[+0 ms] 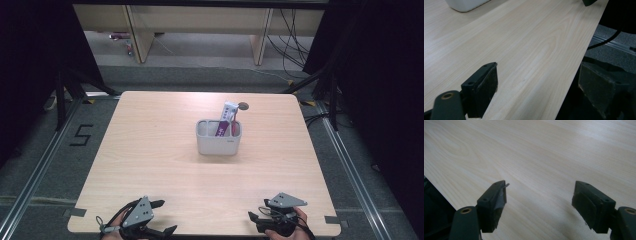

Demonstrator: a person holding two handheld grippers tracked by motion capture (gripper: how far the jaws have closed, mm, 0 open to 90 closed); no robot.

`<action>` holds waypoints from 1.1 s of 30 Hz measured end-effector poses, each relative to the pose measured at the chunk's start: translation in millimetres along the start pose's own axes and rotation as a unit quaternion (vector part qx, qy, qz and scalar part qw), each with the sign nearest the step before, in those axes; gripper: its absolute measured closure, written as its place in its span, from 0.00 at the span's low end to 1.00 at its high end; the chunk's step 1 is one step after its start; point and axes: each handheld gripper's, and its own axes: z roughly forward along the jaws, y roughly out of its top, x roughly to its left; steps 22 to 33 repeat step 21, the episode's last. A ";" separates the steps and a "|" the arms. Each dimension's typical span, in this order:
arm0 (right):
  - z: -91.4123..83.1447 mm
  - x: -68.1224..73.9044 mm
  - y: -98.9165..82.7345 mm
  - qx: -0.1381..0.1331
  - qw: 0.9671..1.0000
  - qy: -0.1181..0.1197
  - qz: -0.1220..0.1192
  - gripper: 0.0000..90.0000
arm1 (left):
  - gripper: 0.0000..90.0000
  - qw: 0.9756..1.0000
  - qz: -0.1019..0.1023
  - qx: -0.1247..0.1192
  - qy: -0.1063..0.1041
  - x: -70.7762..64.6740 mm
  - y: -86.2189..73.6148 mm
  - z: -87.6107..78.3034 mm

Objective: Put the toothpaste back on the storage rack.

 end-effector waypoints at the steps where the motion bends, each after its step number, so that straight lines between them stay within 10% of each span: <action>1: 0.1 0.7 0.0 -0.001 1.000 0.003 0.003 0.30 | 0.17 1.000 -0.003 0.003 0.004 1.3 -0.3 -0.9; 33: -0.1 0.6 1.0 -0.006 1.000 -0.017 -0.013 0.26 | 0.17 1.000 -0.001 0.004 0.011 4.0 -2.4 -1.6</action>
